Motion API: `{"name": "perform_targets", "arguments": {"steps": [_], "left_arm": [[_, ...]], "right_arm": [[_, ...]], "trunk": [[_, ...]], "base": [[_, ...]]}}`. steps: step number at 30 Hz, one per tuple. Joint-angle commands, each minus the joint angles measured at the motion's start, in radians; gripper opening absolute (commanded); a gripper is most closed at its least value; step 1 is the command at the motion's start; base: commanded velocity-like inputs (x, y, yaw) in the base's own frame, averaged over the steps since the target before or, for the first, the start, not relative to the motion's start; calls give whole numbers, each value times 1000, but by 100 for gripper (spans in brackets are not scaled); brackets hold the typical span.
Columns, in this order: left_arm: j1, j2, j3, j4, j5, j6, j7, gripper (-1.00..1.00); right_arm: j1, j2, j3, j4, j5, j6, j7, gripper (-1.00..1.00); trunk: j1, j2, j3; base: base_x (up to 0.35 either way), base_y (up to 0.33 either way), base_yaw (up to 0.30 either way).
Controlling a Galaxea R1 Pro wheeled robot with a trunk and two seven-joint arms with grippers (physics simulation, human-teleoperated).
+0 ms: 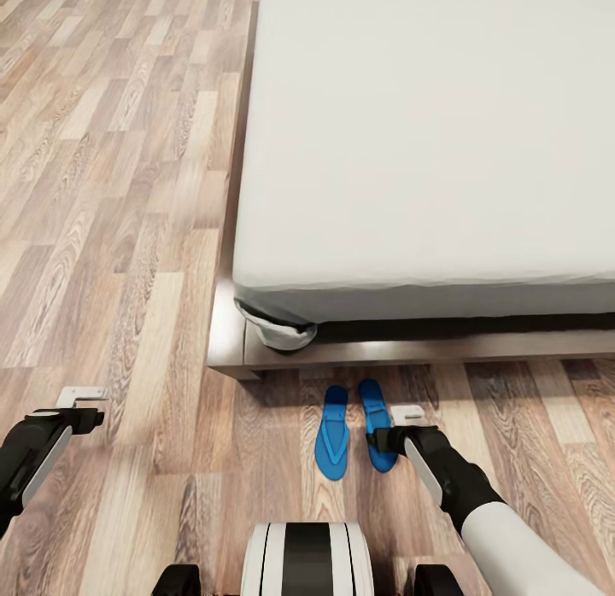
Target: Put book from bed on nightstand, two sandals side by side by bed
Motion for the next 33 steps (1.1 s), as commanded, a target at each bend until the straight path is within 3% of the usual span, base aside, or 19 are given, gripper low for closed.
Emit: {"name": "perform_targets", "arguments": {"steps": [1,20,21,33], "left_arm": [[-1,1,-3,-1,10,4,8,100],[-1,0,-4,-17,10,4,9,100],[-1,1,-4,-17,10,4,9,100],[-1,1,-4,-18,10,4,9,100]], "right_arm": [[0,-1,4,30,-18,-27,-5,-100],[0,16,3,30,-18,-21,-8,-100],[0,16,3,30,-18,-21,-8,100],[0,16,2,30,-18,-21,-8,100]], "trunk": [[1,0,-5],[2,-1,-16],[2,-1,-16],[2,-1,-16]], "base": [[0,0,0],[0,0,0],[0,0,0],[0,0,0]]}}
